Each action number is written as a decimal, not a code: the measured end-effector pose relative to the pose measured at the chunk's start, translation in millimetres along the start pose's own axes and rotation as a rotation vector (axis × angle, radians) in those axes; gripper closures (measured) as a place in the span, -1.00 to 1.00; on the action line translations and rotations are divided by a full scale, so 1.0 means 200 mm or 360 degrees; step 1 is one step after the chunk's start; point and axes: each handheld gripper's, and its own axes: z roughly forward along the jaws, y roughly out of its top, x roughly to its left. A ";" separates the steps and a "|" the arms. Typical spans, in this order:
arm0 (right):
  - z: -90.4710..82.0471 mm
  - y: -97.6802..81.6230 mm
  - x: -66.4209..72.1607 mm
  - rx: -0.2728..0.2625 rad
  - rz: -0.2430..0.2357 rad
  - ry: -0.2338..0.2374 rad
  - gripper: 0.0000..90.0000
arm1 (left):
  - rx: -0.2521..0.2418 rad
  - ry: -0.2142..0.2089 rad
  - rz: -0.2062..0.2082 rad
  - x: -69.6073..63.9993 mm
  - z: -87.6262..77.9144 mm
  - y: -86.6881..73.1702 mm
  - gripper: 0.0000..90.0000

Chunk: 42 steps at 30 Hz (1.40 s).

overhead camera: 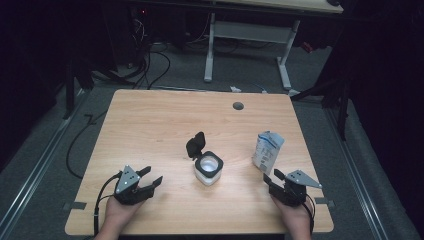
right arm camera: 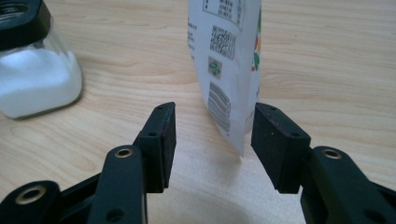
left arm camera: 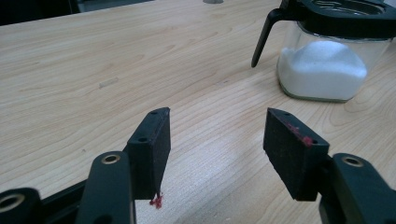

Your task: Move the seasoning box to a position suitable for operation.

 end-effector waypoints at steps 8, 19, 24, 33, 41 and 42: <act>-0.03 -0.04 0.03 0.0031 0.0002 0.0015 0.12 | 0.0012 0.0003 -0.0016 0.00 0.01 0.00 -0.08; -0.03 -0.05 0.11 0.0068 -0.0050 0.0089 0.13 | 0.0023 0.0010 -0.0001 -0.02 0.01 0.01 -0.12; 0.00 -0.03 0.15 0.0070 -0.0079 0.0123 0.14 | 0.0026 0.0012 -0.0010 -0.03 0.02 0.01 -0.12; 0.08 0.02 0.25 0.0071 -0.0153 0.0189 0.21 | 0.0035 0.0012 -0.0018 -0.03 0.03 0.01 -0.11; 0.14 0.07 0.33 0.0058 -0.0170 0.0213 0.29 | 0.0061 0.0051 -0.0015 -0.04 0.04 0.02 -0.02; 0.14 0.08 0.34 0.0059 -0.0171 0.0215 0.29 | 0.0063 0.0053 -0.0022 -0.04 0.04 0.02 0.00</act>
